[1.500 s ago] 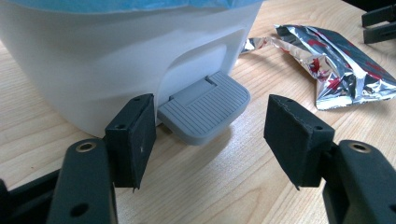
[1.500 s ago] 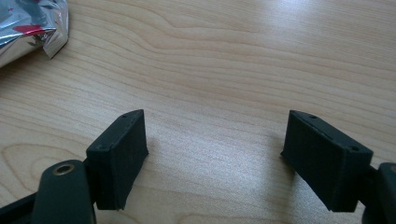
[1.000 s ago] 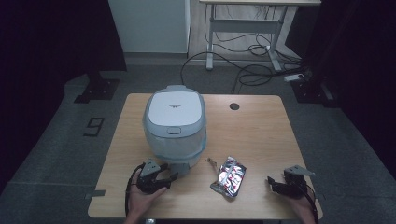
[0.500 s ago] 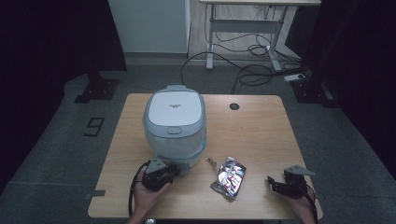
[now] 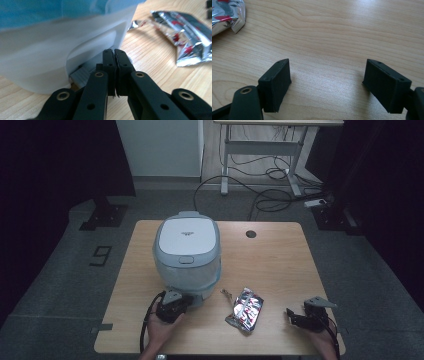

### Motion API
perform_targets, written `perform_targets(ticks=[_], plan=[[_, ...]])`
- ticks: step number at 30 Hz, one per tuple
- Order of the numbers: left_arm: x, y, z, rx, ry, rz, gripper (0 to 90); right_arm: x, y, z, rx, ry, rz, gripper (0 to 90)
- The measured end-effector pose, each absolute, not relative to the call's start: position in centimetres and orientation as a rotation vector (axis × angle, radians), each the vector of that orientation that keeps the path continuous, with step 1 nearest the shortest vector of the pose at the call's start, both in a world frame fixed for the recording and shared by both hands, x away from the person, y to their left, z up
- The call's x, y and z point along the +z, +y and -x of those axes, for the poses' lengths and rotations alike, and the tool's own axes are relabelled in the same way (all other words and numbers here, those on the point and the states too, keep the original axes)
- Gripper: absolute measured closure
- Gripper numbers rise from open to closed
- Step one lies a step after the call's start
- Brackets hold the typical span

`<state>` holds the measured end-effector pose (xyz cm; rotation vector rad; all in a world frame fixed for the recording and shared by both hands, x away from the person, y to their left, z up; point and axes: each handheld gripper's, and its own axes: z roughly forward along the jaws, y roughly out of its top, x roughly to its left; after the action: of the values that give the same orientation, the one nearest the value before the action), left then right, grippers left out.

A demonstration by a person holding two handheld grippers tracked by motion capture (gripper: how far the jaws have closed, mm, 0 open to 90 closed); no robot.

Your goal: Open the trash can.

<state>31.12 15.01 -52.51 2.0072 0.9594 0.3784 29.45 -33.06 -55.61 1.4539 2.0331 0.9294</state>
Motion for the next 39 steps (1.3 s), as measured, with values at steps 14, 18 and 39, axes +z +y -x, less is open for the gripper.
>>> perform_targets(ticks=[14, 18, 39], plan=[[-53.2, 15.1, -31.2, 0.425, 0.969, -2.017, 90.0, -55.6, -33.0, -29.5, 0.929, 2.030, -1.458, 21.3], [-53.2, 14.9, -31.2, 0.438, 0.972, -2.028, 90.0, -55.6, -33.0, -29.5, 0.928, 2.028, -1.460, 21.3], [-54.0, 14.3, -31.3, 0.441, 0.991, -2.079, 90.0, -55.6, -32.9, -29.4, 0.923, 2.017, -1.467, 21.5]])
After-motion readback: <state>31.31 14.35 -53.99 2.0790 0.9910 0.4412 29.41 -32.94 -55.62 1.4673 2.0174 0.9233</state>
